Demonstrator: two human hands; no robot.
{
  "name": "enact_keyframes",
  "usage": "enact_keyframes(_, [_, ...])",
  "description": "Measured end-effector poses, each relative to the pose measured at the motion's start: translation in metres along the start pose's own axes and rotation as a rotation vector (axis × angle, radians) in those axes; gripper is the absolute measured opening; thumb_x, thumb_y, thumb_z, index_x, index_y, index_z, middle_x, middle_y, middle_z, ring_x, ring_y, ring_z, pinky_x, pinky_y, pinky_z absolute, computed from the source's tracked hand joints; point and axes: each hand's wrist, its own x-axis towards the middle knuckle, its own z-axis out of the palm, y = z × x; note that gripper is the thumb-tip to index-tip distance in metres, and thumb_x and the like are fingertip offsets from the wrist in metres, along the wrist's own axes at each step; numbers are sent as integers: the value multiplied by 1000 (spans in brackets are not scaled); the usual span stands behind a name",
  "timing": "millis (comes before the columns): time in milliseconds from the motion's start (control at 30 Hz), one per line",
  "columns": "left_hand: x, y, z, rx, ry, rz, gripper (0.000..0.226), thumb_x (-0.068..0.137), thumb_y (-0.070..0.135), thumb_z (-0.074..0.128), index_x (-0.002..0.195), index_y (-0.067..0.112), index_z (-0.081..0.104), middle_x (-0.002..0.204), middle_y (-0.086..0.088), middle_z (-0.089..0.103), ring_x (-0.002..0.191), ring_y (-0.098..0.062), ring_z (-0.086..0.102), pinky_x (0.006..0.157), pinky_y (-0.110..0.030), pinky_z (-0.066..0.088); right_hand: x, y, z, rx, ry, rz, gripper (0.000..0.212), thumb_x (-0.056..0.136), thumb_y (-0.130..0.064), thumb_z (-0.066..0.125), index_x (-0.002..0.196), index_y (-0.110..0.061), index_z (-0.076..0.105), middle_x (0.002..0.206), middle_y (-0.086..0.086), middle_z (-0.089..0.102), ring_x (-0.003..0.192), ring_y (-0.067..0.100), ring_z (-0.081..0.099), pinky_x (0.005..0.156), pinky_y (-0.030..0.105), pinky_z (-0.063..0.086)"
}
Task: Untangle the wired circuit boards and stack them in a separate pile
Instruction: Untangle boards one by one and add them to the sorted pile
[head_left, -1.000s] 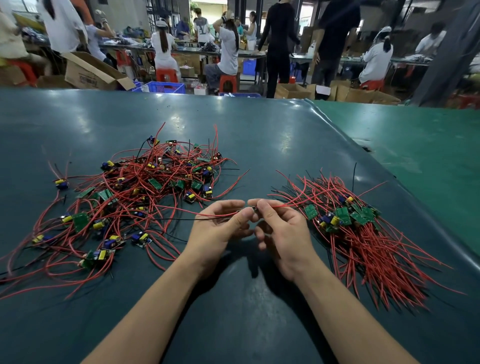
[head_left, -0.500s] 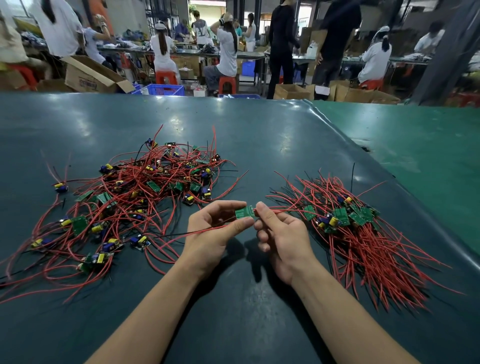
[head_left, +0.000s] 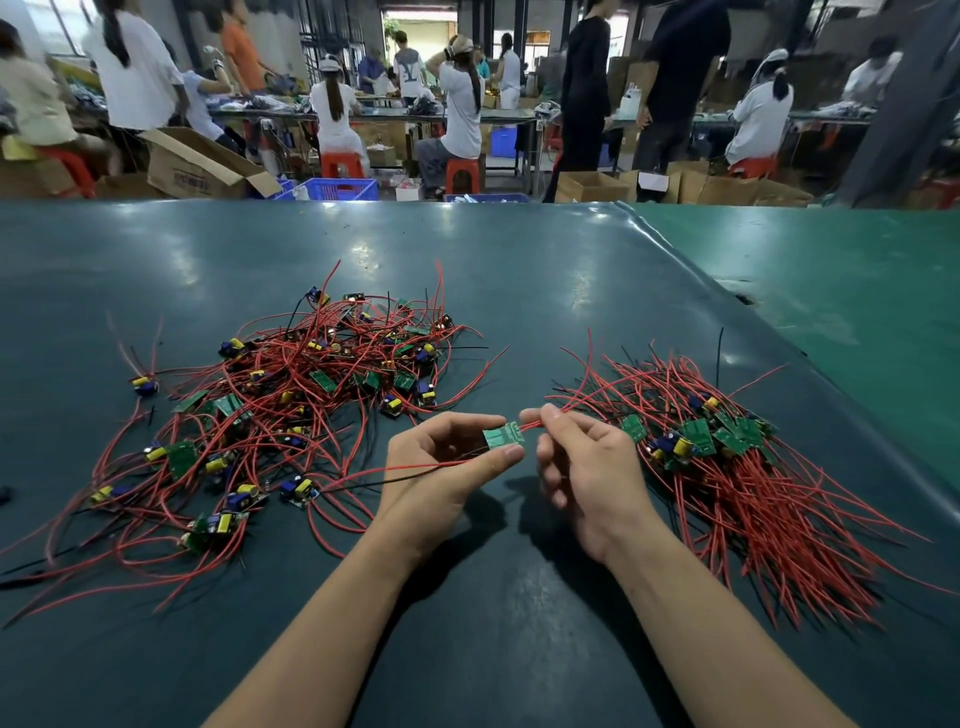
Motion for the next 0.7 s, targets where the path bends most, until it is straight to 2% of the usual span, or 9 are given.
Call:
enact_keyframes(100, [1,0,-3,-50,10,-31,28,59,11,86,85,12,77,80,-5,75,72,-10,67,68,-16,51,7,-5,-9,49,118,-66,23,100,-15,53,87,-6,69,50,-5,49,35,4,34,32,13,23])
enact_keyframes(200, [2,1,-6,-99,2,-53,34,54,12,91,86,15,79,82,-7,74,75,-14,67,71,-18,52,9,-8,-13,139,184,-108,25,101,-14,51,83,-7,67,49,-6,48,35,4,33,33,12,23])
enact_keyframes(367, [2,2,-7,-121,-54,-71,35,54,17,89,87,17,79,83,-7,75,78,-15,68,72,-19,52,13,-12,-13,351,231,-121,31,102,-14,46,77,-5,62,47,-4,48,34,5,34,34,13,23])
enact_keyframes(700, [1,-1,-9,-155,-78,-92,38,51,21,90,86,16,79,82,-8,74,76,-15,69,70,-20,52,17,-10,-20,436,302,-126,28,99,-15,47,78,-4,61,46,-4,43,34,6,31,32,16,21])
